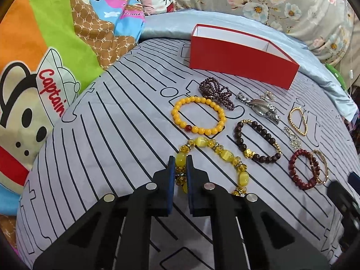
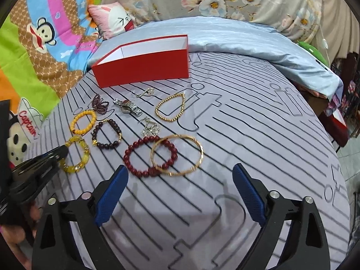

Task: Organize jewelry
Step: 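Grasp the large yellow amber bracelet with the left tool while the right tool grasps the gold bangle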

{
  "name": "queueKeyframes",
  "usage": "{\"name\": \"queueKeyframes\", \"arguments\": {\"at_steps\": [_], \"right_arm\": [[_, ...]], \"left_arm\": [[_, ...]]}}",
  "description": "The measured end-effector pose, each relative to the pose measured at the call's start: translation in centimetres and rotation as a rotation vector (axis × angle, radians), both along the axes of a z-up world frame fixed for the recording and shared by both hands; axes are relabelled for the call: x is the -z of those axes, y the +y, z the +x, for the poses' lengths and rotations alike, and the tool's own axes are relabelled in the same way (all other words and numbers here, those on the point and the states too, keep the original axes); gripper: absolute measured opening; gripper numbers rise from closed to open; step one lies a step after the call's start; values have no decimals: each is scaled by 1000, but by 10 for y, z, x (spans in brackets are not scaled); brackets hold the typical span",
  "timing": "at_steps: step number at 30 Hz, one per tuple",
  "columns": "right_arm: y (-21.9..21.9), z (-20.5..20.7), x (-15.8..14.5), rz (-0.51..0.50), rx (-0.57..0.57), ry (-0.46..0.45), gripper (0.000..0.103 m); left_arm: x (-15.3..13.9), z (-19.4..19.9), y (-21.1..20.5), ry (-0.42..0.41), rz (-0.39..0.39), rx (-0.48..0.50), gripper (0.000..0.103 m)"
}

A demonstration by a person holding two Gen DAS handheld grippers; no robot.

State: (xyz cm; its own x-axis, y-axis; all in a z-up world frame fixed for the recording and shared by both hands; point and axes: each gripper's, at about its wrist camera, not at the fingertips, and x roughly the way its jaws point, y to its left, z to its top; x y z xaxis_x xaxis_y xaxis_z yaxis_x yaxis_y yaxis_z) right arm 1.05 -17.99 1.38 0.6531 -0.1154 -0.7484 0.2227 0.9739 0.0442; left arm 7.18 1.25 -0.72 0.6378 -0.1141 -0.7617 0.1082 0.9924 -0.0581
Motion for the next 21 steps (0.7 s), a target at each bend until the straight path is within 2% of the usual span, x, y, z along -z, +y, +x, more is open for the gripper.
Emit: {"name": "queueKeyframes", "arguments": {"at_steps": [6,11,21], "right_arm": [[-3,23,12,31,-1,42,76],[-4,31,21,34,-2,65,62],[-6,27,15,32,-3,36,59]], "left_arm": [[1,-1,-1,2,-5,4,9],[1,1,1,4,-11,6,9],[0,1,3,-5,-28,12,9]]}}
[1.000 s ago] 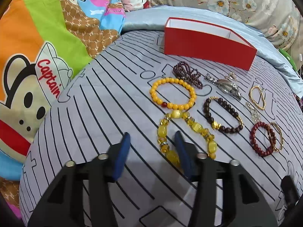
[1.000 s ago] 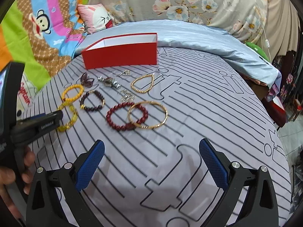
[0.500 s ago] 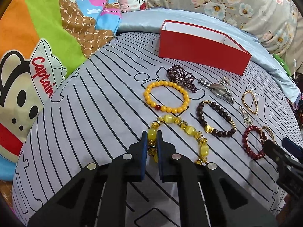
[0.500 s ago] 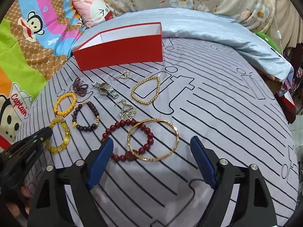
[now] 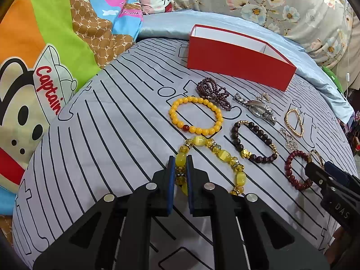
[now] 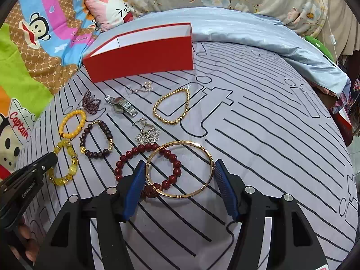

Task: Organize jewelry
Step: 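Grasp the large yellow amber bracelet with the left tool while the right tool grasps the gold bangle, then lift both held bracelets and carry them over the red box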

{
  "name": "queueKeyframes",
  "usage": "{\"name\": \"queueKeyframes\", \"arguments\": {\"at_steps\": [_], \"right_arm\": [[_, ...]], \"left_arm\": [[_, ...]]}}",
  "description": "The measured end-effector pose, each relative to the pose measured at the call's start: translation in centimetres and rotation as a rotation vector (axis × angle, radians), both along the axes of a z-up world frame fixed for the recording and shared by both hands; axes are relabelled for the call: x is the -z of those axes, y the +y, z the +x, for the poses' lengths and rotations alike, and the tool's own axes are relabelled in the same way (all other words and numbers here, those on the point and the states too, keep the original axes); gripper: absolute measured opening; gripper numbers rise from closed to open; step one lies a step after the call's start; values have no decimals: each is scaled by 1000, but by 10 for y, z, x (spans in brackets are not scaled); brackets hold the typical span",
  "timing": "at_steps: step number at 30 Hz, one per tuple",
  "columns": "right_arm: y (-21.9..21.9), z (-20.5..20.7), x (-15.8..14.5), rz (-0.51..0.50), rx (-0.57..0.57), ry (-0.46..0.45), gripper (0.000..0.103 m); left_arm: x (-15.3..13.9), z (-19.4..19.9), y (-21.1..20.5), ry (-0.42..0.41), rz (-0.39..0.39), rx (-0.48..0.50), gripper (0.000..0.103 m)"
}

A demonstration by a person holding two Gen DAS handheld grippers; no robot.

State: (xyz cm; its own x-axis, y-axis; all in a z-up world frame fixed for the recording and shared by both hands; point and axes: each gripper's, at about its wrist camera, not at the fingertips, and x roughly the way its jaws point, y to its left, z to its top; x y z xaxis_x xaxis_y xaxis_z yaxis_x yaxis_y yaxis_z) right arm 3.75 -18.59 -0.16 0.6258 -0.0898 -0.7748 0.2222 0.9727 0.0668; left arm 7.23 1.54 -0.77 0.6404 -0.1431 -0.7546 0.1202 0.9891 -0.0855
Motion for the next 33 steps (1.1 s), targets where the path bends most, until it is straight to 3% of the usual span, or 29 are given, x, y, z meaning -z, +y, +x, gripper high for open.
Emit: {"name": "queueKeyframes", "arguments": {"at_steps": [10,20,26,33], "right_arm": [[-4,-22,-26,-4,-15,-50,59],[-4,-31,-49,9,-36,-80,59],[-5,-9,-79,-2,-73,-114,59],[-16,64,-119,17,-112,-164,59]], "left_arm": [[-25,-23,-4,-34,-30,32,9],[-77,-27,-3,-54,-72,82,9],[-128,-4,-19,-118,-75,142,9],[-177,70,-43,-191,-109,187,9]]}}
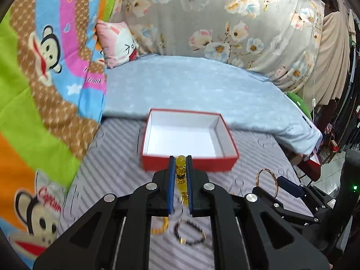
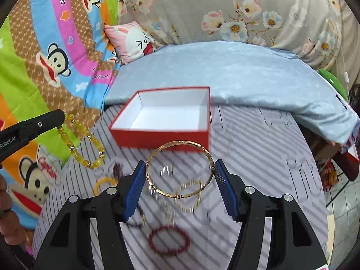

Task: Organize jewelry
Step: 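Lift both held bracelets and carry them over the red box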

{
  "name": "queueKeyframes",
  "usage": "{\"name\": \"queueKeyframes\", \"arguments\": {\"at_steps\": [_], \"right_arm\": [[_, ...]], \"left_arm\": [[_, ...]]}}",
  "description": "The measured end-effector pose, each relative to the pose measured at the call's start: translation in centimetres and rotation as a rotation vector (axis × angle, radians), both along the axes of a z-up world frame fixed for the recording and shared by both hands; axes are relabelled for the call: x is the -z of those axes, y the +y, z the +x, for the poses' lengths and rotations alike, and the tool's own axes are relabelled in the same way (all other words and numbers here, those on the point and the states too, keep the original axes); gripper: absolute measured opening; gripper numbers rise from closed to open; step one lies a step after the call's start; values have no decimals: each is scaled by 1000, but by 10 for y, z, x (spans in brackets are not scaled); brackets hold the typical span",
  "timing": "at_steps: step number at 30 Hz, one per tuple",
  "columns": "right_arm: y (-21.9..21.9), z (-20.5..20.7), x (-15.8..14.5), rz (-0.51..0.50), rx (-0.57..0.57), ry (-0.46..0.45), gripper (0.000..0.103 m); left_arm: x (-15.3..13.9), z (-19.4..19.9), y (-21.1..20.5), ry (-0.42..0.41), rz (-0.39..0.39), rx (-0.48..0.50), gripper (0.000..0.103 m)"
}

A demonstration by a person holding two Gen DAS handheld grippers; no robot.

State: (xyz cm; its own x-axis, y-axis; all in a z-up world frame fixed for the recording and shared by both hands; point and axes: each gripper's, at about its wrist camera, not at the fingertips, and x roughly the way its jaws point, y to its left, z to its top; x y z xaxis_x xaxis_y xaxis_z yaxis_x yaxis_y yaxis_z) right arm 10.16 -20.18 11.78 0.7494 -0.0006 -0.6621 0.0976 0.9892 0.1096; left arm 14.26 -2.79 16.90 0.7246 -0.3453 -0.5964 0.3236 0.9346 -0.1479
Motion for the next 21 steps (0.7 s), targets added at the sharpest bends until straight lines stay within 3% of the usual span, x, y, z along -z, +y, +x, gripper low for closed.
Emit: {"name": "queueKeyframes", "arguments": {"at_steps": [5,11,21], "right_arm": [[-1,67,-6,-34,-15,-17,60],[-12,152,13,-39,-24,10,60],[-13,218,53,-34,-33,77,60]], "left_arm": [[5,75,-16,15,-27,11,9],[38,158,-36,55,2,-1,9],[87,219,-52,105,44,-16,9]]}}
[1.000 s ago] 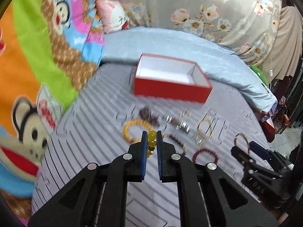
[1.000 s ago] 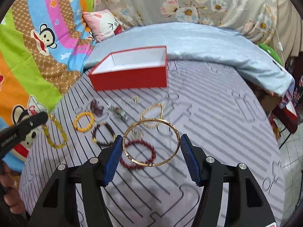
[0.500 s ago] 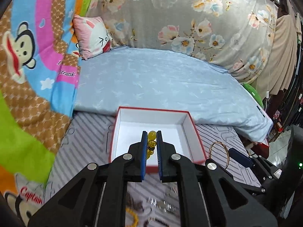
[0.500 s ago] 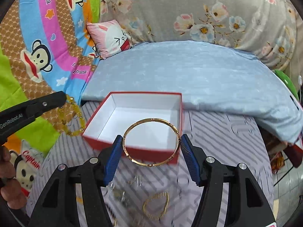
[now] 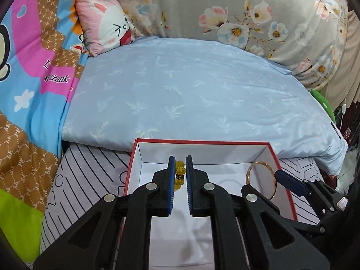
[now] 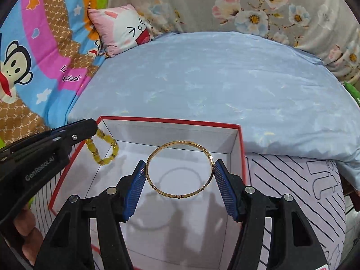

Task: Organize jewelry
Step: 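Lift both held bracelets and carry them over the red box, then open both tools to drop the bracelets into the box, then withdraw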

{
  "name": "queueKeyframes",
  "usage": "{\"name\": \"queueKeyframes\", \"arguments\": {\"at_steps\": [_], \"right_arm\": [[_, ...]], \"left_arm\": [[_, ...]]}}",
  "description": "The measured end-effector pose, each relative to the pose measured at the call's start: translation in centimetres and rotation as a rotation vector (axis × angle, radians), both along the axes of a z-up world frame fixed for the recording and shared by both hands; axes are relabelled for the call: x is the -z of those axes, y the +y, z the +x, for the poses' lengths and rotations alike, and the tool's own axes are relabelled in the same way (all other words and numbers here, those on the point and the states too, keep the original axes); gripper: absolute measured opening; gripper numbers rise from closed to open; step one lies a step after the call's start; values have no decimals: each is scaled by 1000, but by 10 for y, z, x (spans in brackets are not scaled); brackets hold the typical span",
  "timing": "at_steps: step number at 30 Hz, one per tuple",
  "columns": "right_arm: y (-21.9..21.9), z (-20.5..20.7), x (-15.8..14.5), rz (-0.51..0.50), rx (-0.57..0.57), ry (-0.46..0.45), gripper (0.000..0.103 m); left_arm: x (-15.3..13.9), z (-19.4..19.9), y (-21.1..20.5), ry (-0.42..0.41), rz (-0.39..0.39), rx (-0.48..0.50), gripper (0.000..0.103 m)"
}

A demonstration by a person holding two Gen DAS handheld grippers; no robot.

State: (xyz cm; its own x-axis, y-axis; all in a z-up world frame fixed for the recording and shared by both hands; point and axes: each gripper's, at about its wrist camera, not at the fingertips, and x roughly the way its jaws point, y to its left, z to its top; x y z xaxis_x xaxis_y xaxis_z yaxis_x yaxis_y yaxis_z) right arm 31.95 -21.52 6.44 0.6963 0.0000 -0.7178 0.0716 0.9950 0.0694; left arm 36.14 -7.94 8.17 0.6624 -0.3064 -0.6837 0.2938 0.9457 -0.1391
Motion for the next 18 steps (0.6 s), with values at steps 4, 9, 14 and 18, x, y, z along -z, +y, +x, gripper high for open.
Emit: {"name": "queueKeyframes", "arguments": {"at_steps": [4,9,14,18], "right_arm": [[2,7,8,-14,7,13,62],[-1,-2,3,-15,32,-17,70],[0,-25,-12,-13,36,-45,72],[2,-50,-20,-7,35,-52,73]], "left_arm": [[6,7,1,6,5,-21,10],[1,2,1,-19,68,-47,18],[-6,-15,7,-19,77,-64,20],[-13,-38,12,-30,74,-67,26]]}}
